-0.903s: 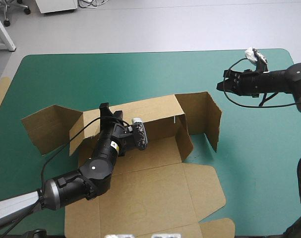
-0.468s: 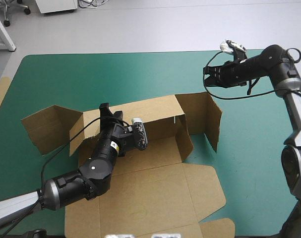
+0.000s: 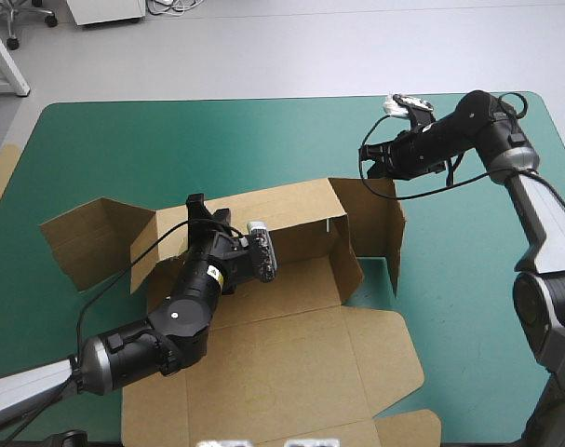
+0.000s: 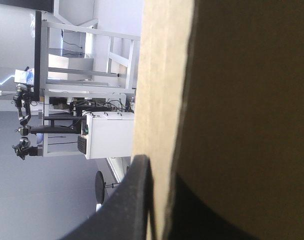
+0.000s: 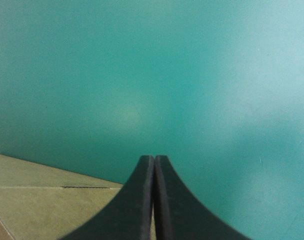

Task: Fold the box

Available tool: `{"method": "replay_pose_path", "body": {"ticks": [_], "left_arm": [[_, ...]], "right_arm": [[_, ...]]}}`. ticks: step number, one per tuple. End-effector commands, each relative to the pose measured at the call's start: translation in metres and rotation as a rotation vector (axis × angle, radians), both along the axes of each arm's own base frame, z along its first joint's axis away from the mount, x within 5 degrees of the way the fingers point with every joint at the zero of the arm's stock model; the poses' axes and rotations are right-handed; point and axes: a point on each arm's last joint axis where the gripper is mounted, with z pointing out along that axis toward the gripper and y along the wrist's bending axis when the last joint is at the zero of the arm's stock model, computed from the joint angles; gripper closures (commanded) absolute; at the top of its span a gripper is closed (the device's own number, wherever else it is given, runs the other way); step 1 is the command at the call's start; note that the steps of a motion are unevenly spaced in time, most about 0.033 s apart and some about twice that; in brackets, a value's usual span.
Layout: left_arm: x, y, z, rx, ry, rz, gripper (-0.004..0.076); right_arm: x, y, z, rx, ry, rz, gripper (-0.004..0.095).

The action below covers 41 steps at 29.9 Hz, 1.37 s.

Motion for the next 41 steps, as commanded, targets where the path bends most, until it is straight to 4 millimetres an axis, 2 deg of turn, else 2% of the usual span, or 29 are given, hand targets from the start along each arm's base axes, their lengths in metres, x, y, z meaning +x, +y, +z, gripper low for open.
{"method": "replay_pose_path", "body": {"ticks": [1, 10, 14, 24, 32, 36, 41], "left_arm": [[-0.004, 0.002, 0.000, -0.077, 0.053, 0.042, 0.0734], [-0.004, 0.001, 0.000, -0.080, 0.056, 0.040, 0.0734], [-0.004, 0.001, 0.000, -0.085, 0.060, 0.036, 0.0734], [-0.005, 0.001, -0.001, -0.094, 0.070, 0.042, 0.0734], [-0.005, 0.001, -0.001, -0.096, 0.071, 0.039, 0.0734], [-0.005, 0.000, -0.001, -0.098, 0.072, 0.035, 0.0734], [-0.006, 0.001, -0.003, -0.110, 0.092, 0.048, 0.0734]], "right_arm": [[-0.014, 0.001, 0.033, 0.030, -0.064, 0.020, 0.0920], [-0.038, -0.006, 0.050, -0.018, -0.079, 0.021, 0.0921], [-0.049, -0.005, 0.043, -0.007, -0.064, 0.055, 0.0921], [-0.059, 0.000, 0.029, 0.041, -0.041, 0.150, 0.0921], [-0.073, -0.002, 0.045, 0.016, -0.099, 0.191, 0.0919], [-0.080, -0.003, 0.045, 0.013, -0.101, 0.198, 0.0889], [-0.089, -0.004, 0.030, 0.012, -0.056, 0.214, 0.0824]]}}
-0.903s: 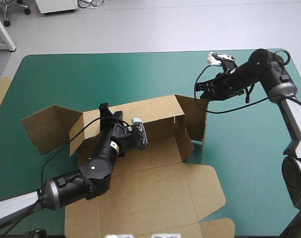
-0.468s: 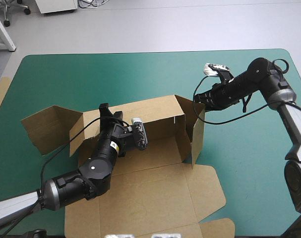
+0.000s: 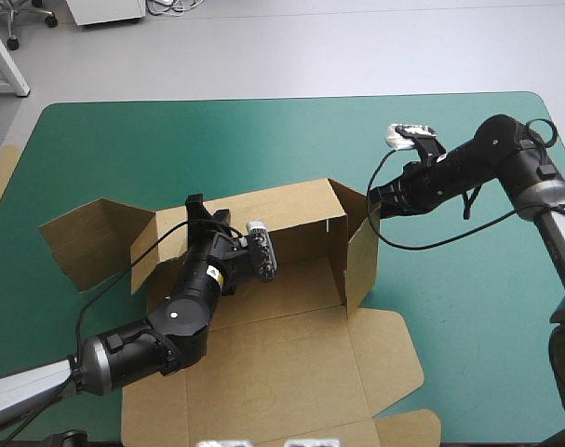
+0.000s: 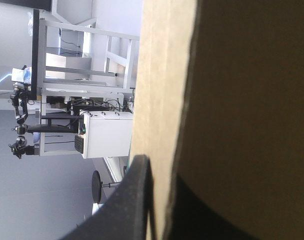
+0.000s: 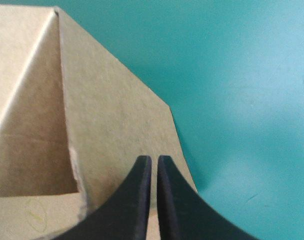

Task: Fold the box

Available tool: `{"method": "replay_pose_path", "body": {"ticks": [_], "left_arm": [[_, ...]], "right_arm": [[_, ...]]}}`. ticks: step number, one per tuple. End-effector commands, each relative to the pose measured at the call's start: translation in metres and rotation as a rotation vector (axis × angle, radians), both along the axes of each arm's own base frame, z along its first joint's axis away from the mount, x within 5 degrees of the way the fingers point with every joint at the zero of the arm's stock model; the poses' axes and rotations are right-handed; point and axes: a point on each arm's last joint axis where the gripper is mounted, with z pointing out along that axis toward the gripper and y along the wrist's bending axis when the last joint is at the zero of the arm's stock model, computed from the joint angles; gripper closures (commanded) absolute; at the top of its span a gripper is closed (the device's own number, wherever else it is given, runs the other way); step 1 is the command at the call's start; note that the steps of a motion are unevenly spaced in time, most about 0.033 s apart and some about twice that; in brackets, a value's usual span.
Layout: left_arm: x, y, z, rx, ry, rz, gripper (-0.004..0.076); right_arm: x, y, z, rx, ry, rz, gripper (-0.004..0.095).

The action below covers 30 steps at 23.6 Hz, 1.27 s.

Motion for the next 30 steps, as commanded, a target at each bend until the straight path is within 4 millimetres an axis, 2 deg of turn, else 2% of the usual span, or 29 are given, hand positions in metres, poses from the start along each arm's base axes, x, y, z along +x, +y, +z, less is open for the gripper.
{"method": "replay_pose_path", "body": {"ticks": [1, 6, 15, 18, 26, 30], "left_arm": [[-0.005, 0.001, -0.002, -0.102, 0.083, 0.048, 0.0734], [-0.005, 0.000, -0.002, -0.104, 0.084, 0.043, 0.0734], [-0.005, 0.000, -0.002, -0.105, 0.085, 0.041, 0.0734], [-0.005, 0.000, -0.002, -0.103, 0.083, 0.042, 0.0734], [-0.005, 0.000, -0.002, -0.101, 0.080, 0.040, 0.0734], [-0.005, 0.001, -0.002, -0.100, 0.079, 0.044, 0.0734]], "right_arm": [[-0.019, 0.001, 0.015, 0.042, -0.046, 0.027, 0.0805], [-0.034, 0.001, 0.014, 0.035, -0.079, 0.043, 0.0670], [-0.041, 0.006, 0.018, 0.101, -0.101, 0.092, 0.0508], [-0.048, 0.016, 0.013, 0.089, -0.087, 0.155, 0.0392], [-0.055, 0.019, 0.018, 0.080, -0.157, 0.189, 0.0379], [-0.058, 0.031, 0.009, 0.031, -0.184, 0.232, 0.0357]]}}
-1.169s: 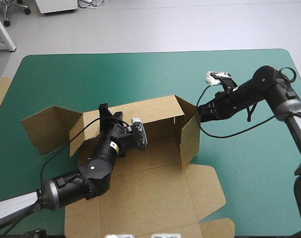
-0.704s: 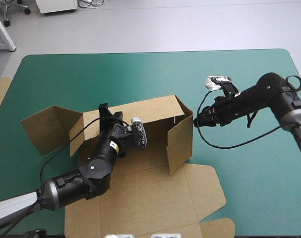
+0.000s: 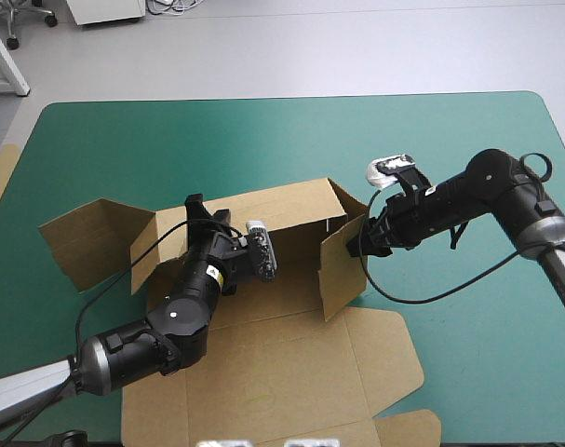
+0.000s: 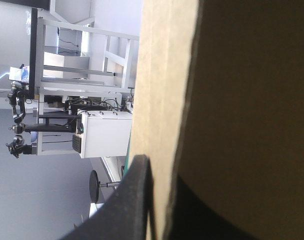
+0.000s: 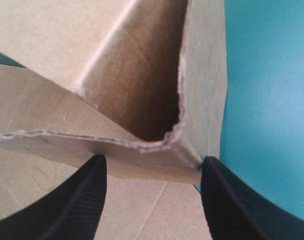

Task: Fold the box

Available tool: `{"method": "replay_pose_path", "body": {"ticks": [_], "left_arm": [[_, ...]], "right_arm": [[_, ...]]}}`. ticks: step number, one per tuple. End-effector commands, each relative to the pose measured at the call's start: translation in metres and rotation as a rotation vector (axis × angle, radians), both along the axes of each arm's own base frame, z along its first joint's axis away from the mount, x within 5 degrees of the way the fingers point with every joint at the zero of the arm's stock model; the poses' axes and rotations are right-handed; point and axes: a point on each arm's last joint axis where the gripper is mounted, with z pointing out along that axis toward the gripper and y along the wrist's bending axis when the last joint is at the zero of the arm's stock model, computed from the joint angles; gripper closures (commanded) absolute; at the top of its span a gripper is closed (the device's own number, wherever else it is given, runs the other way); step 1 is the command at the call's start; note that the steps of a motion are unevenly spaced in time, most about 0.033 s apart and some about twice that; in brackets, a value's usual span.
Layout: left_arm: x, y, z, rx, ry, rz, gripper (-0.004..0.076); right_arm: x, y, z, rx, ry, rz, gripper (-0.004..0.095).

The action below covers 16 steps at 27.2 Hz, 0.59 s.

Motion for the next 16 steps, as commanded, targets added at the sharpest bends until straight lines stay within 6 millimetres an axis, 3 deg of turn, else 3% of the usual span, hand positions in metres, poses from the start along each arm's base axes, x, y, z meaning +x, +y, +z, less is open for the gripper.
{"method": "replay_pose_path", "body": {"ticks": [1, 5, 16], "left_arm": [[-0.005, 0.001, -0.001, -0.096, 0.072, 0.044, 0.0734], [-0.005, 0.001, -0.001, -0.108, 0.073, 0.055, 0.0734], [-0.005, 0.001, -0.001, -0.107, 0.071, 0.054, 0.0734]], "right_arm": [[-0.010, 0.012, 0.015, 0.009, -0.097, 0.037, 0.0316], [-0.012, 0.021, 0.012, -0.059, -0.127, 0.035, 0.0243], [-0.009, 0.027, 0.016, -0.022, -0.187, 0.027, 0.0242]]}}
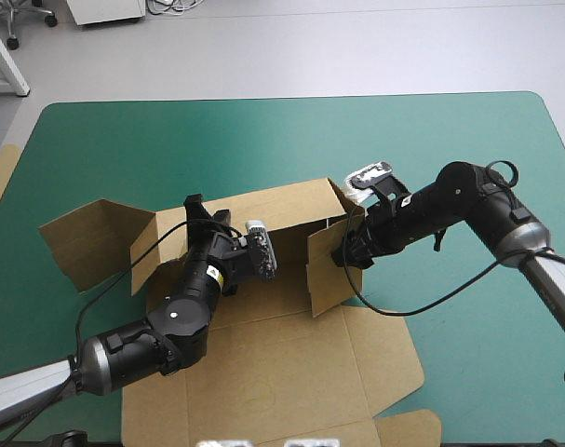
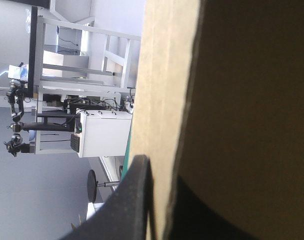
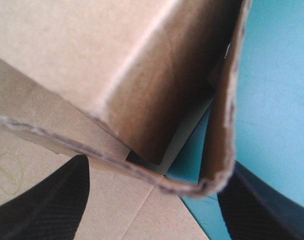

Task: Fold the box

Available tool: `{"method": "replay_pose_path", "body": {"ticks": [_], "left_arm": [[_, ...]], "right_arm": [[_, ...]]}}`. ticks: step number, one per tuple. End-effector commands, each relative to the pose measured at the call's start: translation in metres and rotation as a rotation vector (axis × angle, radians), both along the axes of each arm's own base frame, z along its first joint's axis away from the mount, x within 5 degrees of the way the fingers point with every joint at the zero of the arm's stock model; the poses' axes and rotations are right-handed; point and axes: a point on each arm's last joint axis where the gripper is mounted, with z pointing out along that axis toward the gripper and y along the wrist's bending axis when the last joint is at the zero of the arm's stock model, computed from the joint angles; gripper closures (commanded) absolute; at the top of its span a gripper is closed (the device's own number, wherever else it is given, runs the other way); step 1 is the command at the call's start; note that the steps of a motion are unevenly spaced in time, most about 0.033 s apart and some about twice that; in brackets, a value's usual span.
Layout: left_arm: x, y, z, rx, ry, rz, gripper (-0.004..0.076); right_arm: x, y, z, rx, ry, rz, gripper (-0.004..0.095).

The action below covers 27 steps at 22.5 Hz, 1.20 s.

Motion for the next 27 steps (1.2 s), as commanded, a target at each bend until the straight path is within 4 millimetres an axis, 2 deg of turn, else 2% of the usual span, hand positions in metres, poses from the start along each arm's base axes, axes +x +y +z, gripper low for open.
{"method": "replay_pose_path", "body": {"ticks": [1, 8, 9, 12, 14, 20, 23, 27], "left_arm": [[-0.005, 0.001, -0.001, -0.094, 0.070, 0.047, 0.0734], [-0.005, 0.001, -0.001, -0.093, 0.069, 0.046, 0.0734], [-0.005, 0.001, -0.001, -0.093, 0.069, 0.046, 0.0734], [-0.005, 0.001, -0.001, -0.093, 0.069, 0.046, 0.0734], [-0.005, 0.001, -0.001, -0.091, 0.068, 0.050, 0.0734], [-0.005, 0.001, -0.001, -0.094, 0.068, 0.052, 0.0734], [-0.005, 0.001, -0.001, -0.100, 0.069, 0.055, 0.0734], [-0.005, 0.001, -0.001, -0.116, 0.071, 0.063, 0.0734]], "right_arm": [[-0.004, 0.003, 0.023, 0.077, -0.097, -0.007, 0.0242], [-0.006, 0.010, 0.022, 0.098, -0.114, 0.019, 0.0242], [-0.008, 0.012, 0.017, 0.088, -0.113, 0.028, 0.0243], [-0.015, 0.019, -0.017, 0.057, -0.102, 0.042, 0.0263], [-0.015, 0.020, -0.023, 0.076, -0.126, 0.038, 0.0297], [-0.007, 0.023, -0.015, 0.148, -0.237, 0.011, 0.0310], [-0.006, 0.024, -0.014, 0.164, -0.255, 0.009, 0.0368], [-0.004, 0.024, -0.013, 0.159, -0.277, -0.005, 0.0368]]}}
